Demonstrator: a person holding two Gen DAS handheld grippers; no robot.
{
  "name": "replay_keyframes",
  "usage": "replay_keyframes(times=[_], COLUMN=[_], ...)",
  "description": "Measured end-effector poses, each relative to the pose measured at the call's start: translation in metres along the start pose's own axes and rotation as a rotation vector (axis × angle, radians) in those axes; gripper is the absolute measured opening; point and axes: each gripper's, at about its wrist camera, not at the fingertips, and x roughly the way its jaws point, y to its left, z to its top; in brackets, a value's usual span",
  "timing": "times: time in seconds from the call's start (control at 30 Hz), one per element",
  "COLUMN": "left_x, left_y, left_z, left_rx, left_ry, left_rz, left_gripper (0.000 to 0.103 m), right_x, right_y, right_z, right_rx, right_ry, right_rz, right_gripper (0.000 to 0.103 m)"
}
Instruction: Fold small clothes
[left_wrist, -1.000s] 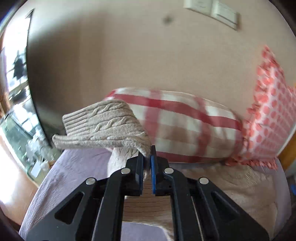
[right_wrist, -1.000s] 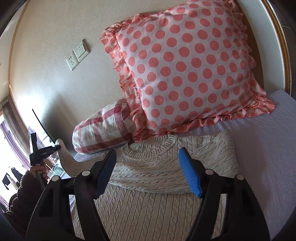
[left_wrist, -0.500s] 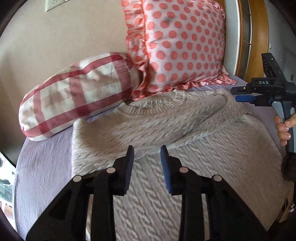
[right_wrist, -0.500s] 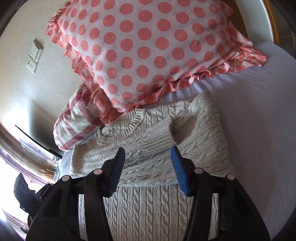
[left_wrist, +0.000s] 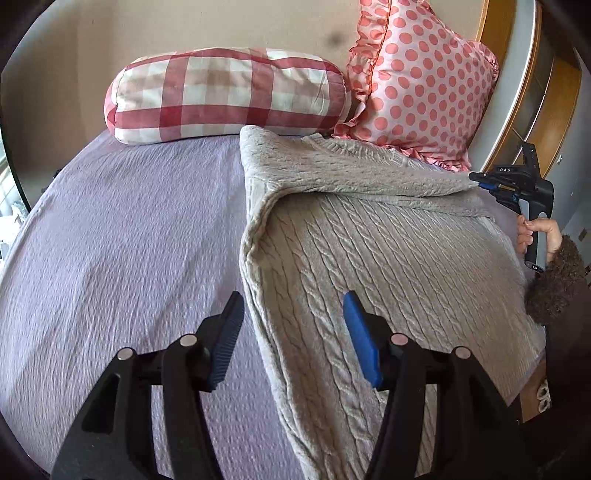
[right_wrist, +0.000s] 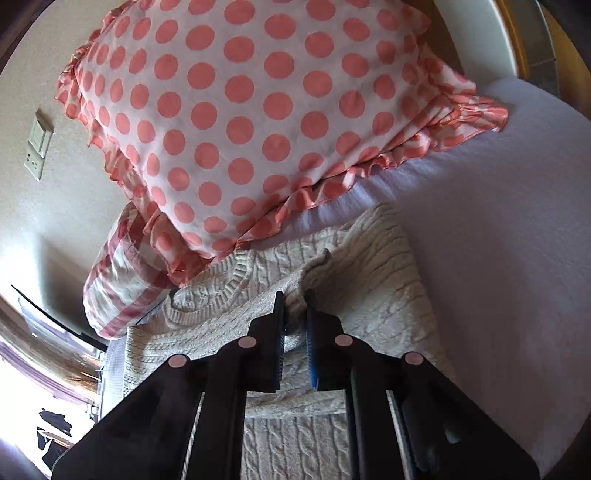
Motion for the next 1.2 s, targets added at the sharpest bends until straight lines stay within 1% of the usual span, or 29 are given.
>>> replay_keyframes(times=[0.03, 0.07, 0.1, 0.13, 0.17, 0.2, 0.27, 0.33, 0.4, 0.47, 0.53, 0.6, 0.63, 0.67, 0.7, 0.73, 0.8, 0.83, 0.87, 0.93, 1.0, 1.03, 1.13, 1.2], left_x=[0.001, 0.001, 0.0, -0.001, -0.004, -0.006, -0.01, -0.011, -0.014, -0.019, -0.025, -0.029, -0.031, -0.033, -0.036, -0.038, -0.041, -0.042, -0.041, -0.041, -0.039, -0.04, -0.046, -0.046], left_y=[0.0, 0.001, 0.001, 0.001, 0.001, 0.001, 0.001, 0.0, -0.002, -0.007, -0.01, -0.012, -0.013, -0.015, -0.015, -0.016, -0.015, -0.015, -0.014, -0.013, -0.009, -0.007, 0.006, 0.016], left_z=[-0.002, -0.004, -0.007, -0.011, -0.016, -0.021, -0.03, -0.039, -0.049, -0.057, -0.065, -0.073, -0.077, -0.081, -0.085, -0.089, -0.096, -0.099, -0.1, -0.101, -0.096, -0.092, -0.065, -0.036], left_rx=[-0.007, -0.014, -0.022, -0.027, -0.031, -0.034, -0.046, -0.059, -0.072, -0.073, -0.086, -0.101, -0.105, -0.11, -0.117, -0.129, -0.157, -0.171, -0.185, -0.202, -0.214, -0.225, -0.277, -0.304], left_ry=[0.006, 0.012, 0.018, 0.022, 0.024, 0.027, 0.042, 0.061, 0.075, 0.066, 0.061, 0.048, 0.04, 0.032, 0.023, 0.016, 0.009, 0.01, 0.017, 0.017, 0.021, 0.015, -0.028, -0.07], left_rz=[-0.015, -0.026, -0.033, -0.038, -0.042, -0.048, -0.067, -0.084, -0.109, -0.117, -0.135, -0.134, -0.125, -0.116, -0.109, -0.107, -0.116, -0.125, -0.145, -0.168, -0.21, -0.244, -0.335, -0.36], left_gripper=[0.058, 0.06, 0.063, 0.064, 0.065, 0.066, 0.067, 0.067, 0.067, 0.066, 0.062, 0.054, 0.051, 0.045, 0.039, 0.036, 0.023, 0.019, 0.012, 0.01, 0.009, 0.009, 0.008, 0.008], right_x=[0.002, -0.001, -0.007, -0.018, -0.032, -0.048, -0.074, -0.094, -0.11, -0.123, -0.132, -0.138, -0.14, -0.146, -0.149, -0.153, -0.158, -0.161, -0.163, -0.17, -0.181, -0.188, -0.199, -0.197], right_y=[-0.004, -0.008, -0.009, -0.009, -0.008, -0.007, -0.006, -0.014, -0.028, -0.044, -0.057, -0.066, -0.067, -0.067, -0.065, -0.064, -0.06, -0.057, -0.056, -0.057, -0.055, -0.053, -0.045, -0.037], right_z=[-0.001, -0.005, -0.009, -0.015, -0.024, -0.034, -0.055, -0.076, -0.096, -0.115, -0.133, -0.153, -0.163, -0.172, -0.18, -0.19, -0.207, -0.214, -0.218, -0.217, -0.204, -0.194, -0.158, -0.127], right_rx=[0.008, 0.025, 0.026, 0.011, -0.013, -0.049, -0.11, -0.131, -0.124, -0.101, -0.086, -0.067, -0.064, -0.074, -0.08, -0.087, -0.113, -0.128, -0.134, -0.114, -0.079, -0.068, -0.052, -0.029], right_ry=[0.038, 0.066, 0.085, 0.084, 0.06, 0.034, 0.017, 0.023, 0.037, 0.048, 0.064, 0.085, 0.095, 0.077, 0.087, 0.096, 0.122, 0.129, 0.127, 0.099, 0.031, -0.01, -0.119, -0.168], right_rz=[-0.019, -0.025, -0.037, -0.032, -0.015, -0.004, -0.012, -0.02, -0.026, -0.035, -0.036, -0.024, -0.005, 0.018, 0.047, 0.081, 0.131, 0.137, 0.145, 0.189, 0.258, 0.292, 0.361, 0.409], right_gripper=[0.012, 0.017, 0.029, 0.04, 0.06, 0.067, 0.067, 0.065, 0.056, 0.051, 0.047, 0.043, 0.042, 0.039, 0.037, 0.036, 0.02, 0.013, 0.009, 0.008, 0.008, 0.008, 0.008, 0.008])
